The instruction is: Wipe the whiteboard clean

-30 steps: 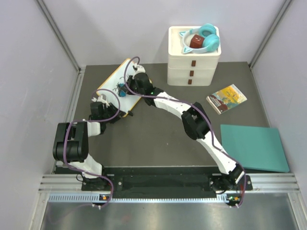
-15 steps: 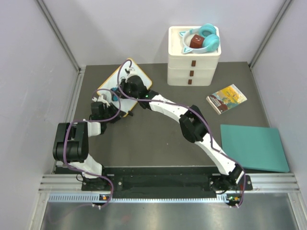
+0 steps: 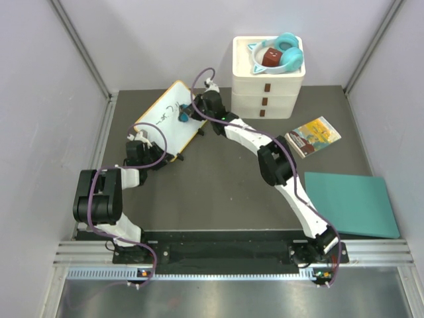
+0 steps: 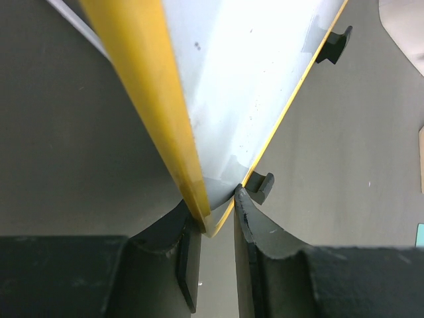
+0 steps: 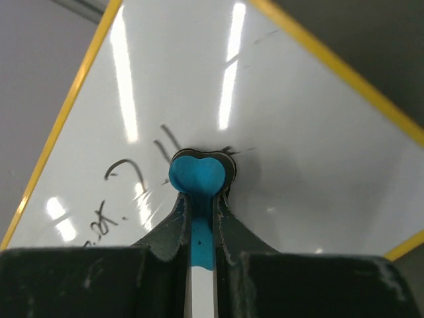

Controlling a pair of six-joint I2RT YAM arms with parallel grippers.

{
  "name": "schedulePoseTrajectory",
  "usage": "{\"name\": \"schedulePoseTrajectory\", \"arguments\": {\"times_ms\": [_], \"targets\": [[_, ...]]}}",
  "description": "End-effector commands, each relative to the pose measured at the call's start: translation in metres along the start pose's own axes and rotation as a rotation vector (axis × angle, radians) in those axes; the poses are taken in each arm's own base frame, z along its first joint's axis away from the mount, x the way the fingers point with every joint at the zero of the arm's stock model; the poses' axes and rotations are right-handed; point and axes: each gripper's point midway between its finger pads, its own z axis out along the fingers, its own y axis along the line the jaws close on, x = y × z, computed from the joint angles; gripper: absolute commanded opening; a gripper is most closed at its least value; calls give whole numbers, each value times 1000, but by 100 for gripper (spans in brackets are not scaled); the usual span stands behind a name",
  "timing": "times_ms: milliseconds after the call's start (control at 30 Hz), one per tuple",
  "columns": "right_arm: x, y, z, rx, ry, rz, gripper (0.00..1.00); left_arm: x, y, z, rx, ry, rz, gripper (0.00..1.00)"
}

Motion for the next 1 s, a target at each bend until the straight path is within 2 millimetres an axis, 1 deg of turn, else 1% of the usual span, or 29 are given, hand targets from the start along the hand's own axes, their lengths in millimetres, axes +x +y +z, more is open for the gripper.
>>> {"name": "schedulePoseTrajectory", "arguments": {"times_ms": [0,33,67,100,300,367,467,600,733,767,833,867,900,967], "targets": [[-23,-50,6,60,-29,69,0,51,32,-8,-134,168,-10,0],[-23,-52,5,63,-26,69,0,52,32,-8,-133,170,-12,0],[-29,-54,4,61,-32,60,0,52,32,-8,-133,170,-10,0],[-31,-54,3,62,-33,54,0,51,32,-8,-135,169,-10,0],[-36,-42,4,12,-37,44,0,52,32,-8,-133,175,-9,0],[-35,-31,4,-36,-34,52,0,52,32,-8,-133,173,-9,0],[-42,-24,3,-49,-54,37,0,51,32,-8,-132,172,-6,0],[-60,-8,1,-90,-107,28,0,51,32,-8,-135,171,-6,0],[-70,10,-1,-142,-148,60,0,51,33,-8,-137,173,-4,0],[-68,13,-1,-150,-150,62,0,51,32,-8,-136,174,-1,0],[-76,22,-2,-166,-178,67,0,52,33,-8,-137,178,-3,0],[-74,22,1,-166,-181,65,0,51,33,-8,-137,175,0,0],[-80,27,-1,-173,-197,69,0,51,33,-8,-138,176,-2,0],[-86,36,-2,-203,-219,86,0,51,33,-8,-136,177,-1,0]]}}
